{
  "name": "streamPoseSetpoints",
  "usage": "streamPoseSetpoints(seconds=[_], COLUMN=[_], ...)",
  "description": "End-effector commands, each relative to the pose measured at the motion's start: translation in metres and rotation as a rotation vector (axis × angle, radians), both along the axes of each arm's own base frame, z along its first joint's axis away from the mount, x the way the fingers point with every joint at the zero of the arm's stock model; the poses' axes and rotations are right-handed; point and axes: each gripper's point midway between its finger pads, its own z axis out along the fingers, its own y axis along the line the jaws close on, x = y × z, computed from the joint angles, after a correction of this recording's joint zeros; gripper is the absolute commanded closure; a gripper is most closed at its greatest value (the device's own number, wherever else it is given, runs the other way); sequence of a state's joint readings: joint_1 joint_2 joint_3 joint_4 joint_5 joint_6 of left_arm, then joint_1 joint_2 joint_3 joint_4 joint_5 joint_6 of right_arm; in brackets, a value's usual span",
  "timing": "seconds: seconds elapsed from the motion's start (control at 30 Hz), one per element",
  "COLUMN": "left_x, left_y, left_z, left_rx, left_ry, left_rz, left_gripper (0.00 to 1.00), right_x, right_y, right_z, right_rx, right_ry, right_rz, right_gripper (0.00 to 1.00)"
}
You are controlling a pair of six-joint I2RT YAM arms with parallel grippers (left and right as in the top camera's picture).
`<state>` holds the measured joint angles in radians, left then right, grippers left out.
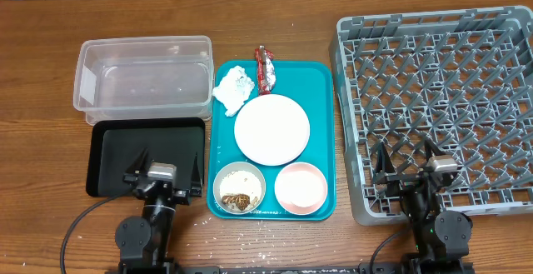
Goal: Sort waste into correct bins and load items into the dishwasher
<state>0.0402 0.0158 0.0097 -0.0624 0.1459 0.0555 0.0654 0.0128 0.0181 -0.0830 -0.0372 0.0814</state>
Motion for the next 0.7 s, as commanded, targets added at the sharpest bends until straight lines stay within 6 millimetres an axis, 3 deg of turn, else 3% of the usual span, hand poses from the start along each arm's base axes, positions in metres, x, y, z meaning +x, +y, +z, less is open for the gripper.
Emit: streamPoseSetpoints(seconds=[0.0, 0.13, 0.27, 0.3, 0.4, 0.67], left_x=[0.000, -0.007, -0.023, -0.029, -0.036, -0.019], left_y=[-0.001, -0.032, -0.054, -0.054, -0.054, -0.053], left_z=[0.002, 0.020, 0.074, 0.093, 0.127, 0.158], left_rx=[-0.291, -0.398, -0.394, -0.390, -0.374, -0.391], left_ry=[0.018, -0.007, -0.130, -0.145, -0.054, 0.297], left_rz=[0.007, -0.177, -0.344, -0.347, -0.322, -0.261], left_gripper=[0.00, 0.00, 0.00, 0.00, 0.00, 0.00], right_x=[-0.001, -0.009, -0.019, -0.025, -0.033, -0.027], right_y=[0.009, 0.033, 0.041, 0.041, 0.039, 0.040], right_z=[0.000, 0.010, 0.042, 0.060, 0.083, 0.118], right_rx=[0.101, 0.103, 0.100, 0.100, 0.099, 0.118], right_ry=[0.005, -0.011, -0.054, -0.051, 0.053, 0.355], right_rz=[0.055, 0.200, 0.254, 0.253, 0.244, 0.227], right_gripper=[0.00, 0.00, 0.00, 0.00, 0.00, 0.00])
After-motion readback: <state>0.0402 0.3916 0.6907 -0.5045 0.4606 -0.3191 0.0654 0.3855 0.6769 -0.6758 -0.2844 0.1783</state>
